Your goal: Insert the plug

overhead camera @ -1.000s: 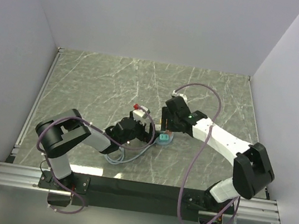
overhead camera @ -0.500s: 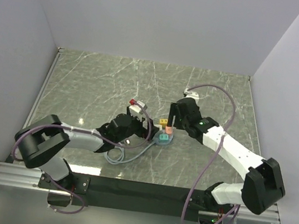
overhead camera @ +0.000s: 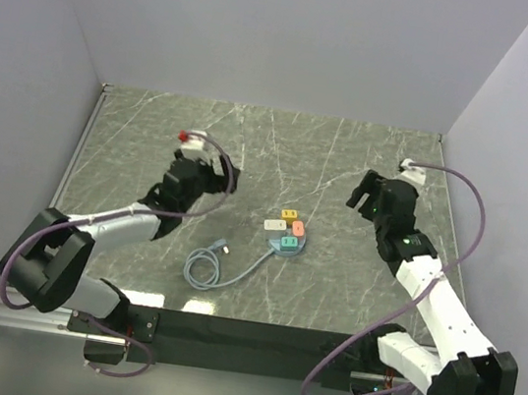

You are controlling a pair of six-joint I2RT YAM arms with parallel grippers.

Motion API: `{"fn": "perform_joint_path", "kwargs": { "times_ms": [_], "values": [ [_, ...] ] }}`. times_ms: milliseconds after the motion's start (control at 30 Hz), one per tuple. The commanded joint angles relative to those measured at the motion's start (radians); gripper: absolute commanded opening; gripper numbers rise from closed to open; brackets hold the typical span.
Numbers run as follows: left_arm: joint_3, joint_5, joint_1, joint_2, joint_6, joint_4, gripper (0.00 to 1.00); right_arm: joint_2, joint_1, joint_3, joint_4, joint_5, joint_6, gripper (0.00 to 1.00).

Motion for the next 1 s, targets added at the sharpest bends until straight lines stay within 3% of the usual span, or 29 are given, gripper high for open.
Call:
{"fn": "perform_joint_path", "kwargs": {
  "times_ms": [0,267,367,633,967],
  "values": [
    [0.091,-0.003,0.107,-0.022,-0.050,-0.061,0.99,-0.046,-0.071,-0.026,0.135,-0.024,-0.033,0.84],
    [0.129,-0.024,0.305,-0.132,-0.052,-0.167,0.99,-0.108,-0.213,-0.045,0.227,-0.080,-0.036,0.84],
    [0.139,-0.118,0.311,-0.175,-0.029,-0.223,0.99,-0.135,-0.230,-0.057,0.247,-0.100,-0.031,0.85],
    [0.130,-0.210,0.311,-0.211,-0.024,-0.255,0.99,-0.196,-0.243,-0.068,0.224,-0.101,-0.036,0.87],
    [0.166,-0.216,0.311,-0.179,0.005,-0.261,1.00,-0.239,-0.244,-0.085,0.223,-0.132,-0.038,0.87]
  ]
}}
